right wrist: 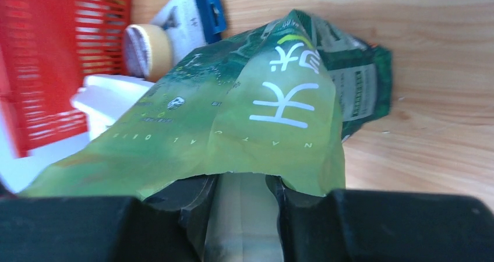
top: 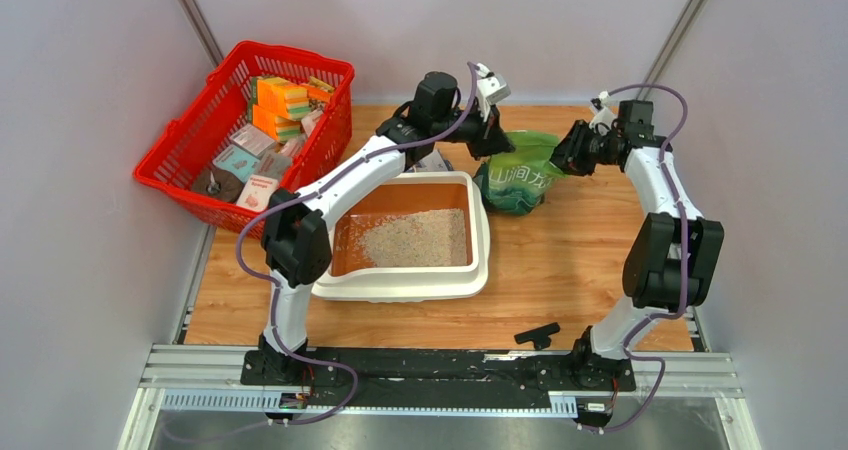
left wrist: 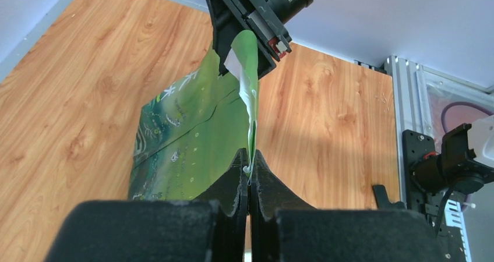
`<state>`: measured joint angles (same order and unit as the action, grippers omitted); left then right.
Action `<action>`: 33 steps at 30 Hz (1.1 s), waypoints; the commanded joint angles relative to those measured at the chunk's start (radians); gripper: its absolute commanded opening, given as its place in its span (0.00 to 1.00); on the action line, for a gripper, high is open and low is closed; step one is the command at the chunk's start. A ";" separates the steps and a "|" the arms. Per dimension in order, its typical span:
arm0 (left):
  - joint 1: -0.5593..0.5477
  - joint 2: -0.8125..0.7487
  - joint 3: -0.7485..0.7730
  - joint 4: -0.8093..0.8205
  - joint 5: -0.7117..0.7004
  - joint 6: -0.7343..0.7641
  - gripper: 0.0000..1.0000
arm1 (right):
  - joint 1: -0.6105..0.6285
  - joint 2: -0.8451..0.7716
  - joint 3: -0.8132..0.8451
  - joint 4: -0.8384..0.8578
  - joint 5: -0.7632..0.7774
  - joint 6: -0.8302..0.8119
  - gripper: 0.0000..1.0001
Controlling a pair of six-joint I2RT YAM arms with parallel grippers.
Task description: Fill the litter box with clean litter
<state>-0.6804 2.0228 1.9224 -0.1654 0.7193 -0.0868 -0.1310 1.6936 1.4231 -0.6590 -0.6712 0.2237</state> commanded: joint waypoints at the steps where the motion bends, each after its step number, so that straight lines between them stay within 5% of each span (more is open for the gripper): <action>1: 0.007 -0.088 0.046 0.015 0.003 0.048 0.00 | -0.050 0.043 -0.073 0.123 -0.349 0.270 0.00; 12: 0.013 -0.104 0.058 -0.088 -0.049 0.174 0.00 | -0.172 -0.006 -0.064 0.312 -0.524 0.516 0.00; 33: 0.051 -0.085 0.105 -0.094 -0.075 0.159 0.00 | -0.344 -0.055 -0.064 0.329 -0.728 0.531 0.00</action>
<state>-0.6552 2.0041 1.9610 -0.2771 0.6456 0.0662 -0.4664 1.6836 1.3228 -0.3645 -1.2667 0.7124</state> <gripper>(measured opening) 0.008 0.298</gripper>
